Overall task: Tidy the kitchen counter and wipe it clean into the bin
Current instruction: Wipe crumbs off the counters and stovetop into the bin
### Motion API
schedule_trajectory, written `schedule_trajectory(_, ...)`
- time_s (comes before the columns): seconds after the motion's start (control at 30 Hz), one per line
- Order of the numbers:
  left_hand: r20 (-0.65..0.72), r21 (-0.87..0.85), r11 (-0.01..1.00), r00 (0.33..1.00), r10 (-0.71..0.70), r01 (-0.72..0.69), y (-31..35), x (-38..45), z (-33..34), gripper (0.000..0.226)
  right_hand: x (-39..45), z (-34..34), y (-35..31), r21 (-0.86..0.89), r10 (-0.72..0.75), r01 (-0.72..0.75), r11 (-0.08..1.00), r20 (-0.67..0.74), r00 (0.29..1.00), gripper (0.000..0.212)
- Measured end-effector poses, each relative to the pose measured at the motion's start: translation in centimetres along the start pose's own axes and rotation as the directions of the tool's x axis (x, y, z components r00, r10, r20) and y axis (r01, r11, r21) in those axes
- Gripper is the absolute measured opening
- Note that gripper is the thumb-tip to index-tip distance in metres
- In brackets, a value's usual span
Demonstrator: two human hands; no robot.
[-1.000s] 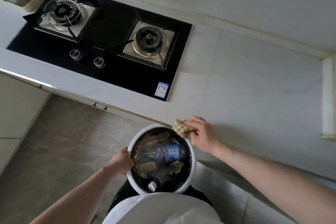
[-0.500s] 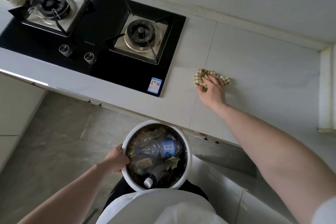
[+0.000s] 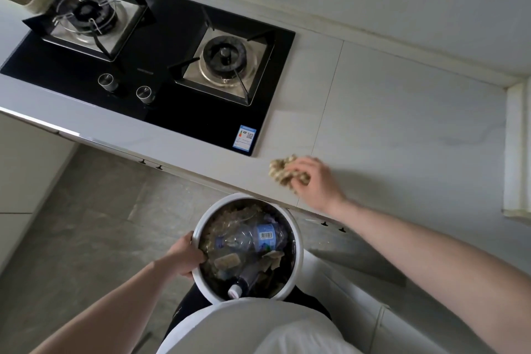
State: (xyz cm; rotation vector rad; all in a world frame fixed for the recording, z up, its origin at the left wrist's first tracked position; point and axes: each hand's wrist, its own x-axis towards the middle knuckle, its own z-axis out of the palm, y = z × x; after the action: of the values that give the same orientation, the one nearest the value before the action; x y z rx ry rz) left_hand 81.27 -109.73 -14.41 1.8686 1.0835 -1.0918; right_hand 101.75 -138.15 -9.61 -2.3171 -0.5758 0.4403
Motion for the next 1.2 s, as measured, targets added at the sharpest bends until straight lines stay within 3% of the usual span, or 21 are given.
schedule_trajectory(0.13,0.013,0.005,1.000,1.000,-0.016,0.016,0.1,0.0,0.0,0.043,5.1,-5.1,4.4,-0.073,0.026,-0.056,0.996,-0.356,0.934,0.025)
schedule_trajectory(0.23,0.018,0.004,1.000,1.000,-0.025,0.025,0.3,-0.1,0.2,0.044,8.2,-7.7,8.1,-0.090,0.133,-0.197,0.976,-0.470,0.873,0.024)
schedule_trajectory(0.43,0.075,-0.030,0.998,0.996,-0.051,0.054,0.7,0.2,-0.1,0.034,9.1,-5.3,10.2,-0.096,0.368,-0.444,0.891,-0.419,0.830,0.027)
schedule_trajectory(0.57,0.115,0.008,0.998,0.992,-0.055,0.055,1.0,0.5,-0.4,0.037,4.4,-0.6,6.1,-0.157,0.143,-0.204,0.966,-0.332,0.932,0.021)
schedule_trajectory(0.63,0.128,0.026,0.998,0.990,-0.066,0.063,1.3,0.6,-0.5,0.036,1.6,0.9,4.5,-0.172,0.053,-0.078,0.982,-0.146,0.988,0.018)
schedule_trajectory(0.7,0.140,0.048,0.996,0.987,-0.079,0.073,1.6,0.7,-0.6,0.035,0.0,1.0,4.1,-0.160,0.010,-0.004,0.987,0.033,0.999,0.019)
schedule_trajectory(0.73,0.158,0.054,0.996,0.984,-0.083,0.075,1.6,0.7,-0.7,0.034,-0.1,0.2,4.3,-0.157,-0.008,0.014,0.988,0.038,0.999,0.020)
schedule_trajectory(0.8,0.203,0.052,0.995,0.975,-0.090,0.081,1.6,1.0,-0.8,0.033,0.3,-2.3,6.0,-0.139,0.024,-0.046,0.989,-0.150,0.988,0.021)
schedule_trajectory(0.87,0.223,0.052,0.995,0.971,-0.091,0.082,1.7,1.3,-0.9,0.033,0.8,-6.2,9.4,-0.083,0.168,-0.222,0.971,-0.419,0.892,0.023)
schedule_trajectory(0.97,0.224,0.054,0.995,0.970,-0.092,0.082,1.6,1.8,-0.7,0.033,-0.6,-12.1,15.6,-0.004,0.392,-0.511,0.859,-0.636,0.665,0.029)
schedule_trajectory(1.1,0.240,0.076,0.995,0.967,-0.084,0.067,1.5,2.0,-0.7,0.029,-5.1,-16.9,20.9,0.221,0.706,-0.808,0.546,-0.641,0.301,0.045)
schedule_trajectory(1.2,0.240,0.095,0.994,0.968,-0.074,0.052,1.9,1.8,-0.7,0.024,-7.5,-16.7,23.0,0.244,0.787,-0.903,0.353,-0.600,0.146,0.064)
